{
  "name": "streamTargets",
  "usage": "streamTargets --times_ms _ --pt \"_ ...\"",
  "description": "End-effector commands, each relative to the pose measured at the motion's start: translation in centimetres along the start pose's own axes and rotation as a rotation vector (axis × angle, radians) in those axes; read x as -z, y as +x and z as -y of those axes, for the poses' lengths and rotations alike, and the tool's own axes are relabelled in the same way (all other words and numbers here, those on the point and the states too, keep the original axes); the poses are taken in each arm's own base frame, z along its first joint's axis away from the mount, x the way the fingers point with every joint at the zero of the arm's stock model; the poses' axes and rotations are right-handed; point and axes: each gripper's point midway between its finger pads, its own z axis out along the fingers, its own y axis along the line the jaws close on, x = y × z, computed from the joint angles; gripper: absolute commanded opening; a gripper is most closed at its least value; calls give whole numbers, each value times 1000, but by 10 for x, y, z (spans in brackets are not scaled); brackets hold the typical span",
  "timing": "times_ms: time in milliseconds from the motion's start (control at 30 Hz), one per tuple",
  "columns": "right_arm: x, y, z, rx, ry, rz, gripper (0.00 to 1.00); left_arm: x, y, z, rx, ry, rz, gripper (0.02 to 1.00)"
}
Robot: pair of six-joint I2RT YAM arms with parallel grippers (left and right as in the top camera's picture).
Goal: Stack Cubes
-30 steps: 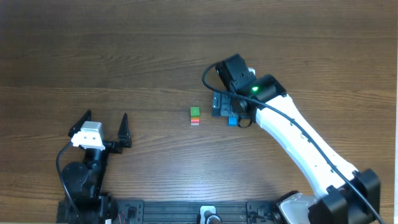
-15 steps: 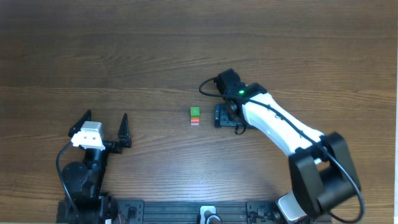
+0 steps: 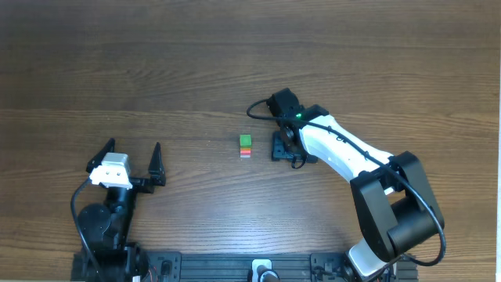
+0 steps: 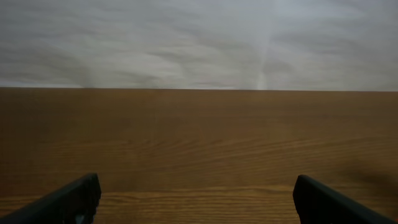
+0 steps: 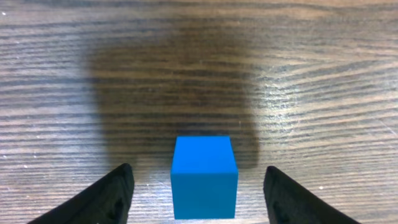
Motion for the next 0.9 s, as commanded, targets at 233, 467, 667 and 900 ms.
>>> streamTargets --times_ms 233,467,667,900 --pt "-5 4 5 -6 5 -20 470 0 1 0 -14 4 1 1000" --pt "-5 4 5 -6 4 -19 270 0 1 0 -14 4 1 1000" --pt "-5 3 4 -6 3 -16 161 0 1 0 -14 4 1 998" --pt "27 -6 -3 -6 -58 57 69 0 1 0 -14 4 1 1000"
